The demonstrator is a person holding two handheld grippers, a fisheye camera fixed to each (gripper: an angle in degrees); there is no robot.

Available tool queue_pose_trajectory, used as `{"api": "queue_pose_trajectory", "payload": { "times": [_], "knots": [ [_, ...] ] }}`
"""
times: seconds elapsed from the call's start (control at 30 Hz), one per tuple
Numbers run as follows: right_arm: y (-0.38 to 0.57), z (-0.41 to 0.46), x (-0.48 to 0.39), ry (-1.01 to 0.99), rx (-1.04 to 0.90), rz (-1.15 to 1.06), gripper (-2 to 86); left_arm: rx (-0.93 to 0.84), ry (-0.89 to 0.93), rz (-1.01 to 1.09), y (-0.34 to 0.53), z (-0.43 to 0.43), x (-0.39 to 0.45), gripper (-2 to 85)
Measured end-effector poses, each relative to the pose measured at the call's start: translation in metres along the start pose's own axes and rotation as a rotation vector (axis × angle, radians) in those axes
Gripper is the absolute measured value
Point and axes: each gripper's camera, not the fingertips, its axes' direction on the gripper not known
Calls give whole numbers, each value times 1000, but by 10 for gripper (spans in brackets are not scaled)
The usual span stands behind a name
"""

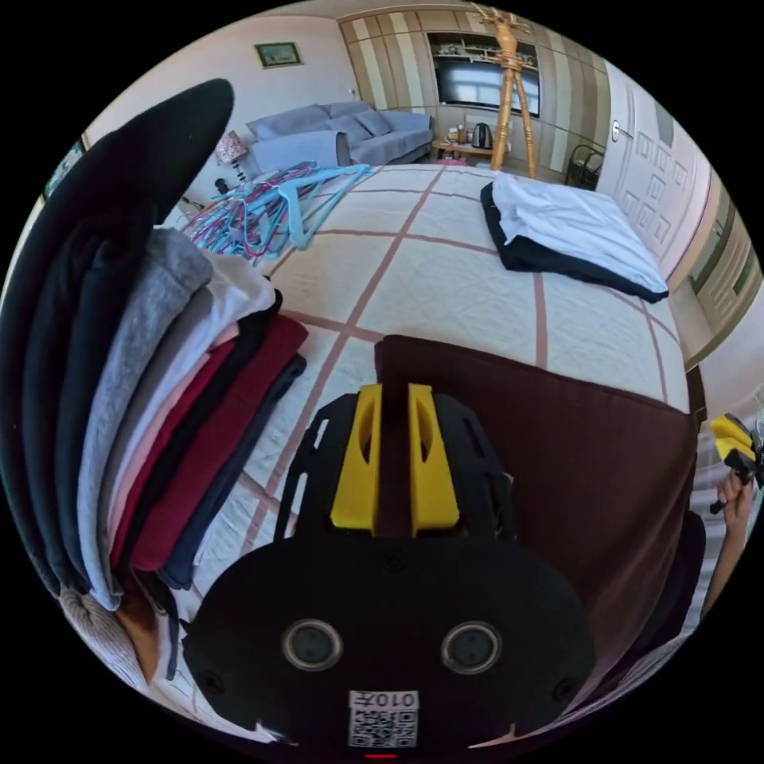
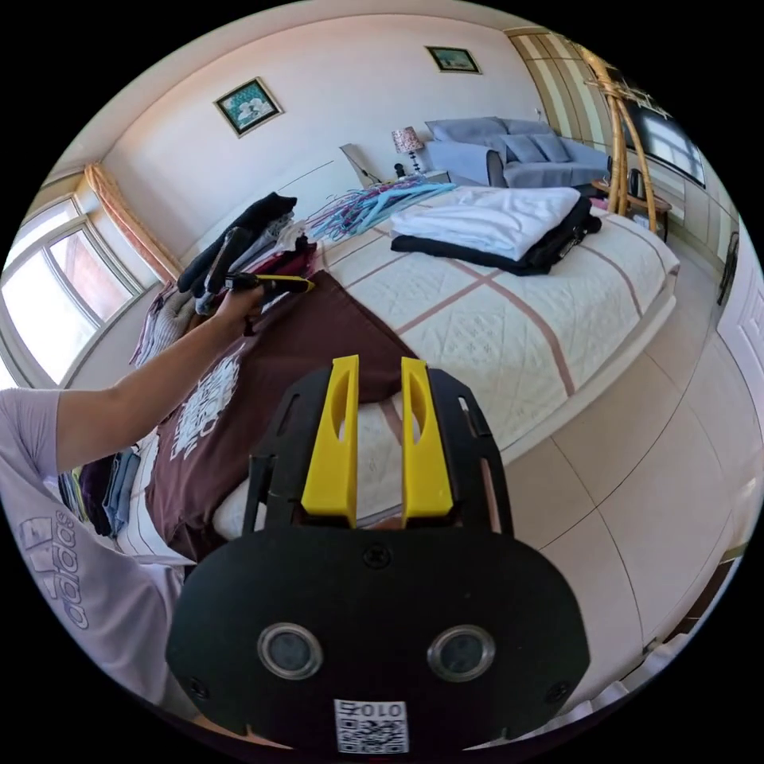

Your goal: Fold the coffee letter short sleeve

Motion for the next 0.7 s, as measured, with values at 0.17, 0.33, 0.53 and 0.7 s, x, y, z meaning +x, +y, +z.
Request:
{"api": "queue_pose_trajectory", "payload": {
  "times": [0.17,0.33,0.53,0.7],
  "knots": [
    [6,-6,5,-39,29,43,84,185,-75,164,47,-59,54,40],
    [17,-25,8,-43,29,73,80,113,-90,499,119,-78,149,87],
    [8,-46,8,-18,29,65,82,216,-87,372,138,-107,96,115],
    [1,-56,1,-35,26,62,80,147,-14,286,95,-76,11,127]
  ]
}}
